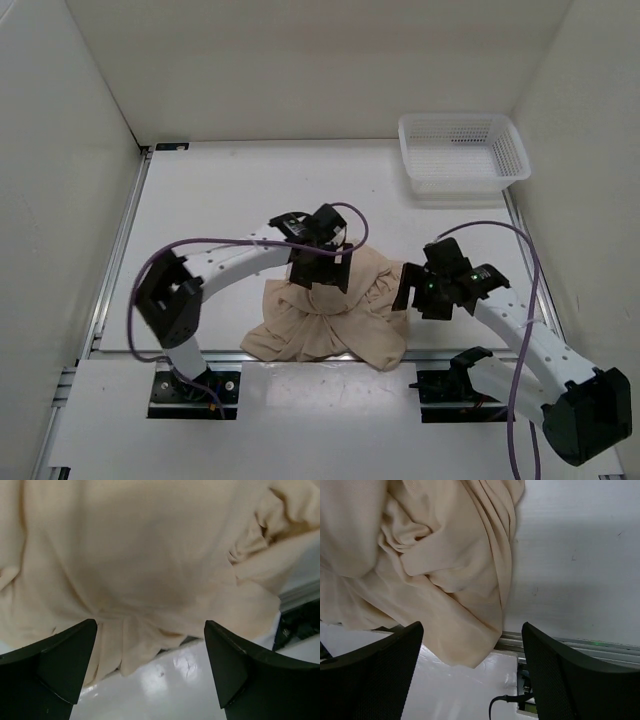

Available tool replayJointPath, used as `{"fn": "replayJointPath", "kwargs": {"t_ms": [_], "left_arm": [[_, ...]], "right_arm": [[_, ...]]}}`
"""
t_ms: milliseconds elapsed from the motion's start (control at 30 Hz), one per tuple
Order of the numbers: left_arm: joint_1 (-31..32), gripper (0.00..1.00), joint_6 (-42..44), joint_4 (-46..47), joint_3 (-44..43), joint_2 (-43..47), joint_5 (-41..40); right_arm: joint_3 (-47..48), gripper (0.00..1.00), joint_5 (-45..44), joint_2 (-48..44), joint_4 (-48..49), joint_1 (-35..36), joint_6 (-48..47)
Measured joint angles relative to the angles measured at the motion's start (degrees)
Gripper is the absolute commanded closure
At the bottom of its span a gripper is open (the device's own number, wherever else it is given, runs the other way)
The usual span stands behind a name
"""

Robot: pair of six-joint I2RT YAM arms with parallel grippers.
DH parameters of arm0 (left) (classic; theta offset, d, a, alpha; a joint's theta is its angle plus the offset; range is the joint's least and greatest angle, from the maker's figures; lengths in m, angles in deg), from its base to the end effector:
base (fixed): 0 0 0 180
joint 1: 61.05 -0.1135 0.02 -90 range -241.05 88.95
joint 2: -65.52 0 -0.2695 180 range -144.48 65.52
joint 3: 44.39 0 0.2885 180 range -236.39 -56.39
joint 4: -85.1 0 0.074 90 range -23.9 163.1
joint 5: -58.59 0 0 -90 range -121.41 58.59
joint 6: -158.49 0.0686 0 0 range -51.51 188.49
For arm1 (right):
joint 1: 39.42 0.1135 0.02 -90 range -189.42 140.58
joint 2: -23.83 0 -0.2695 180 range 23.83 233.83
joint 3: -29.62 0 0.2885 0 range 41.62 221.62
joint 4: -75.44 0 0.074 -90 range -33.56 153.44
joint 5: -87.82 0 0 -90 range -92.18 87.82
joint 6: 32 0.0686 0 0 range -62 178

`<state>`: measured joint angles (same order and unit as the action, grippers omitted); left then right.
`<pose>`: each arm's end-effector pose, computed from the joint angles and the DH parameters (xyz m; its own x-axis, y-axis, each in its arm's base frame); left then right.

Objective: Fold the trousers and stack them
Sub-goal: Flatten the trousers out

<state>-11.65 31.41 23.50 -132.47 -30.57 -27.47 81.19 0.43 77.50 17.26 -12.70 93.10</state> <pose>0.2463 -0.2946 0.2078 -0.9528 0.1873 -0.2391 0.2490 0.9326 -0.2614 0.1945 0.1014 0.1963 -0.9045 0.1878 -0.3829 0.0621 0.9463 0.3174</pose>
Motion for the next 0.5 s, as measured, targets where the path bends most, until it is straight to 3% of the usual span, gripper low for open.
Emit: {"fn": "replayJointPath", "kwargs": {"t_ms": [100, 233, 300, 333, 367, 400, 500], "left_arm": [[0.7, 0.08, -0.9, 1.6, -1.9, -8.0, -0.2], [0.7, 0.61, -2.0, 1.8, -2.4, -14.2, -0.4], [0.5, 0.9, -2.0, 1.8, -2.9, -15.3, -0.5], [0.1, 0.9, -2.0, 1.8, -3.0, -15.4, -0.4], [-0.2, 0.9, -1.7, 1.8, -3.2, -15.3, -0.2], [-0.6, 0.9, -1.5, 1.7, -3.5, -15.1, 0.0], [-3.6, 0.9, -0.4, 0.5, -4.8, -13.0, 0.3]], "right_arm": [[-2.8, 0.15, 1.9, 2.0, 1.4, 0.5, 1.2], [-3.0, 0.21, 3.3, 6.9, 7.0, 1.2, 2.1], [-3.0, 0.48, 3.7, 10.6, 10.2, 1.5, 1.9], [-3.0, 0.65, 3.8, 12.8, 11.8, 1.6, 1.8], [-3.0, 0.91, 3.6, 15.0, 13.1, 1.7, 1.6], [-2.6, 1.0, 3.4, 17.3, 13.9, 1.8, 1.4], [0.7, 1.0, 3.1, 23.9, 14.1, 1.8, 0.5]]}}
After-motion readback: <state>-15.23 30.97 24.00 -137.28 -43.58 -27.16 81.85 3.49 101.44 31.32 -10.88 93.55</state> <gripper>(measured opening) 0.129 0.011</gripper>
